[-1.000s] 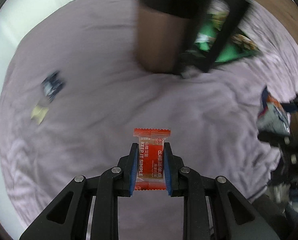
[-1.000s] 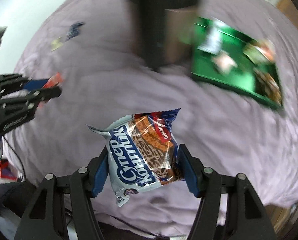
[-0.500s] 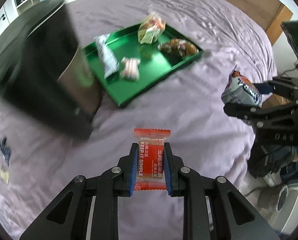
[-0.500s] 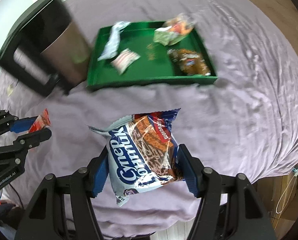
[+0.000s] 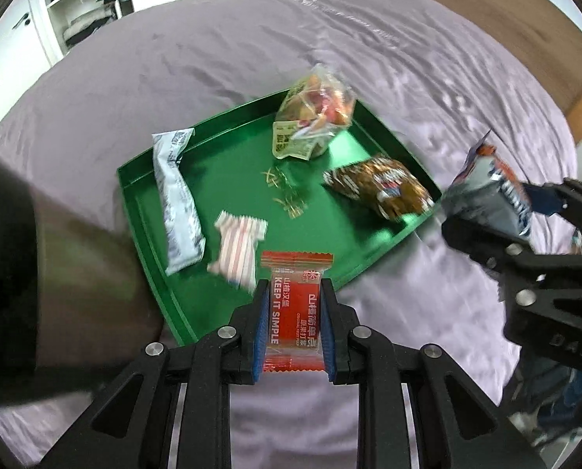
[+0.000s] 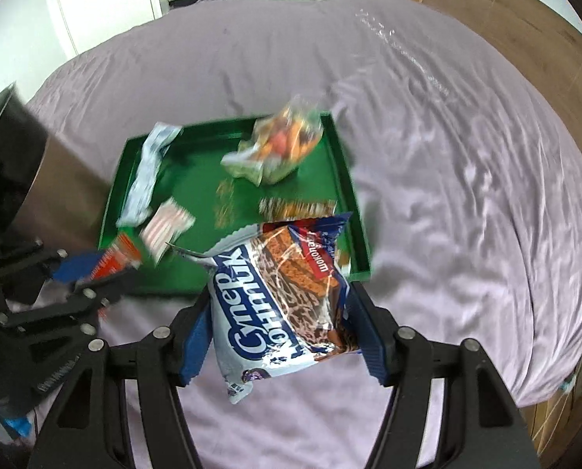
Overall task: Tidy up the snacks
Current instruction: 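Carry the red bar and Cnek bag with both grippers over the green tray, then open the left gripper over the tray while the right releases the Cnek bag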
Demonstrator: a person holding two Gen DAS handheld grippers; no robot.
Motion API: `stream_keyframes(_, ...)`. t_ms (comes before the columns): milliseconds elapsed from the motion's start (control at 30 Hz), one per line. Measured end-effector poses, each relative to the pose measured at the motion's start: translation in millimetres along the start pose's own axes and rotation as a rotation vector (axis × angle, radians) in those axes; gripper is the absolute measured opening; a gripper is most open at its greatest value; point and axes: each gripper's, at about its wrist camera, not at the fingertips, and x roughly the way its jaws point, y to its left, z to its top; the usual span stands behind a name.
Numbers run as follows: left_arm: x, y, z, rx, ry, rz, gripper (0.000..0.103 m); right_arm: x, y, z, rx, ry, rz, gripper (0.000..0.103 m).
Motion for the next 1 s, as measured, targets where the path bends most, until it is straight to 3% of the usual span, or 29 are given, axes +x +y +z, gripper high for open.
stream_keyframes(467,63,-9,34,-0.069,0.042,0.060,0.019,75,-36,55,-0.030,0.003,0.016,0.029)
stream_keyframes(1000,96,-11,38,-0.092,0.089,0.105,0.019,117,-27,50,-0.055,0.058,0.114,0.029)
